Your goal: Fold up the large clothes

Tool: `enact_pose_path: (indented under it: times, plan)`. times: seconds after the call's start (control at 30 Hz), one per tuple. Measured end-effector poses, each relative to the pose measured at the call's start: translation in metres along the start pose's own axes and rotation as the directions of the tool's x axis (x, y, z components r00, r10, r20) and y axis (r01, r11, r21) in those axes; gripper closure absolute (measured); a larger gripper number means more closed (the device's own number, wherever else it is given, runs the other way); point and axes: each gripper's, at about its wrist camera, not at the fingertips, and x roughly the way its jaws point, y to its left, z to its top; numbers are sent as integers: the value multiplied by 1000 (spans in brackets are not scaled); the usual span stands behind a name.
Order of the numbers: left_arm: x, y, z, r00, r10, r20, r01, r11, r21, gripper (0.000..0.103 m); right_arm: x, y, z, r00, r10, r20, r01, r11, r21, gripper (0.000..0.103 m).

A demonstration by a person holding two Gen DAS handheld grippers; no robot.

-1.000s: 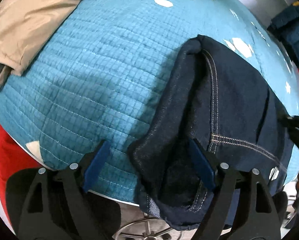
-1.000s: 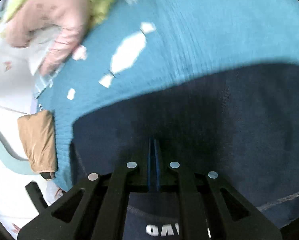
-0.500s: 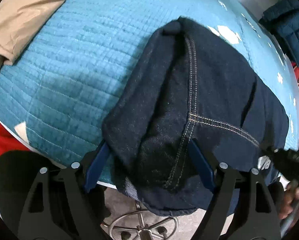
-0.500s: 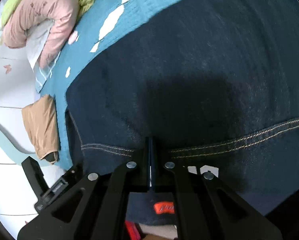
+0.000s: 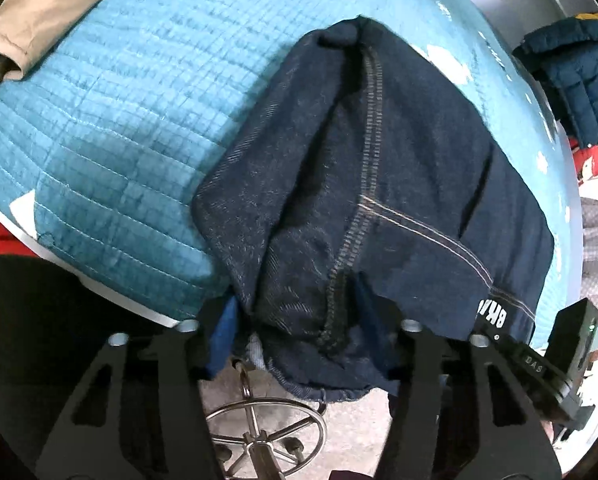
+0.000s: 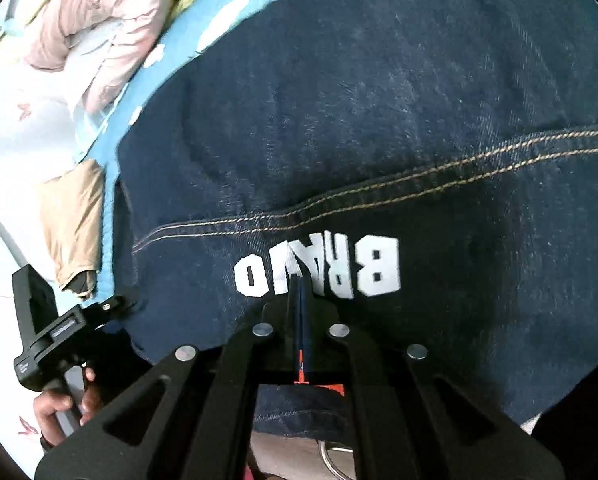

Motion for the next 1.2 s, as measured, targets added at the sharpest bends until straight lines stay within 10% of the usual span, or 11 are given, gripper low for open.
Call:
enact_pose_path:
  times: [0.13, 0.3, 0.63, 0.9, 1.0, 1.2]
  plan:
    - [-18, -8, -3, 999, -34, 36, 33, 999, 33, 77, -16, 38, -19, 996, -6, 93, 22, 985, -170, 94]
    - [-49, -20, -9, 990, -115, 76, 111, 992, 64, 78, -21, 96, -49, 982, 48, 184, 28, 921, -389, 58]
    - [-70, -64, -10, 977, -201, 72, 190, 972, 138, 78, -8, 146, -82, 971, 119, 208, 20, 824, -567, 39]
    - [-73, -93, -6, 975, -217, 47, 206, 962, 179, 78, 5, 142, -57, 960, 98, 263, 41, 879, -475, 40]
    - [-73, -100, -5, 976, -212, 39, 201, 961, 191, 76, 1, 130, -47, 962, 114, 248, 10, 893, -451, 85]
    - [-108, -115, -13, 891, -445, 85, 408, 870, 276, 64, -58, 87, -30, 934, 195, 299, -95, 944, -317, 93]
